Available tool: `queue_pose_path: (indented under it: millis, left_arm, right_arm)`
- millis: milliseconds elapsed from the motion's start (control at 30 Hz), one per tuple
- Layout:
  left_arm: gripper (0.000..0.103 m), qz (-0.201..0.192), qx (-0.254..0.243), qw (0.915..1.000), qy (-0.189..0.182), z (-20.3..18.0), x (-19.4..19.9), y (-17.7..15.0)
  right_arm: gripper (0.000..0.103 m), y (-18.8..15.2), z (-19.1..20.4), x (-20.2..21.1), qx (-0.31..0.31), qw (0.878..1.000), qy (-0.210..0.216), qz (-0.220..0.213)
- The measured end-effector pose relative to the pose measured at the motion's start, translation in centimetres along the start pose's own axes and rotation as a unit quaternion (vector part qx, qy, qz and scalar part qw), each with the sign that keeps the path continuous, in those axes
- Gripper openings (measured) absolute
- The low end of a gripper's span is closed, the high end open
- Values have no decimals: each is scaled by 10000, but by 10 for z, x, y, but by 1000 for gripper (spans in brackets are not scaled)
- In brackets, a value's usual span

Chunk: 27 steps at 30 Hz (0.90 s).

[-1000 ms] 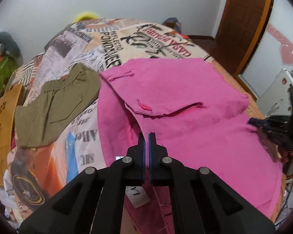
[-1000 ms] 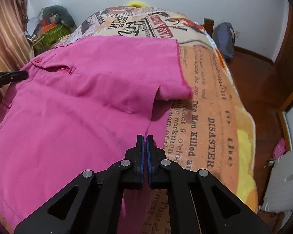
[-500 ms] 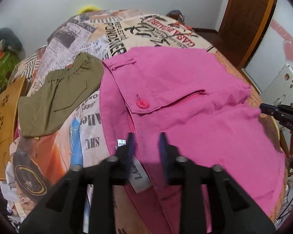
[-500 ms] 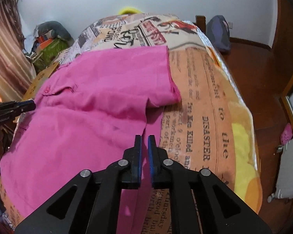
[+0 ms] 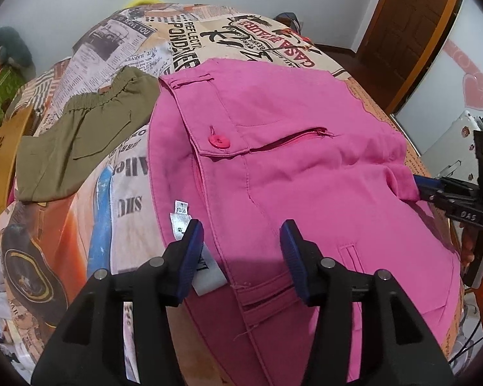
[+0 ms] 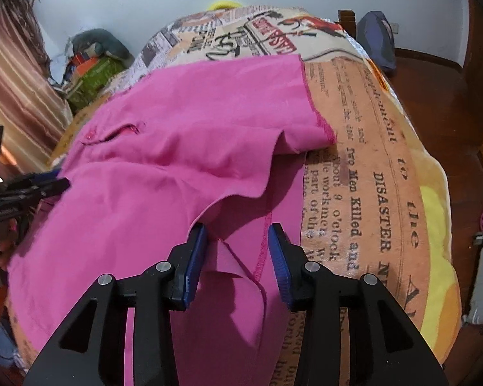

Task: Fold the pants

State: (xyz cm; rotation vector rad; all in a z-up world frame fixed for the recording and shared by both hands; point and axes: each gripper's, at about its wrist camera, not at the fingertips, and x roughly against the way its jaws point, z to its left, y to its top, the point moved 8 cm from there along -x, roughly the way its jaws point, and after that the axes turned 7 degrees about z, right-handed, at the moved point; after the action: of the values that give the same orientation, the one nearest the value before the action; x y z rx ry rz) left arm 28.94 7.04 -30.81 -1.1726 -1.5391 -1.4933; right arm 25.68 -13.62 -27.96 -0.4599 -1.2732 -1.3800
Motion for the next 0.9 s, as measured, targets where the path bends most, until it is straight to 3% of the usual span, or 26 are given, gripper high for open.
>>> queue_pose_path:
  millis: [167,467,533,600,633,667,767,900]
  left_arm:
    - [51,-10,-50,10000,76,-2,0,1]
    - [51,11,53,9998,-184,-4,8,-6]
    - [50,15,29,9998,-184,-5,8,-7]
    - [40,-13,-5,9998,-181,-7,8,-7]
    - [37,-25,-17,9999,-166,-9,9,-7]
    - [30,-38,-27,9998,-167,-9,9,-6]
    - [14,-53,-72,9998,-155,-14,9,-4]
    - [9,-63,-54,9999,-126,-11,12,-3]
  right_arm:
    - [36,10,5,22,66,9995,-14,-303]
    - [36,-1,0,-25,48,9995,-198,243]
    - [36,1,-1,-24,11,9998,-149,150]
    - [29,3,0,-23,51,9997,-190,135]
    - [14,3,3,-24,112,9997,-152,159]
    - [9,3,6,-24,156,9997,-103,187]
    - [7,2,11,-20,349,9989,-269,128]
    - [7,1,9,-3,338,9990,-275,-81]
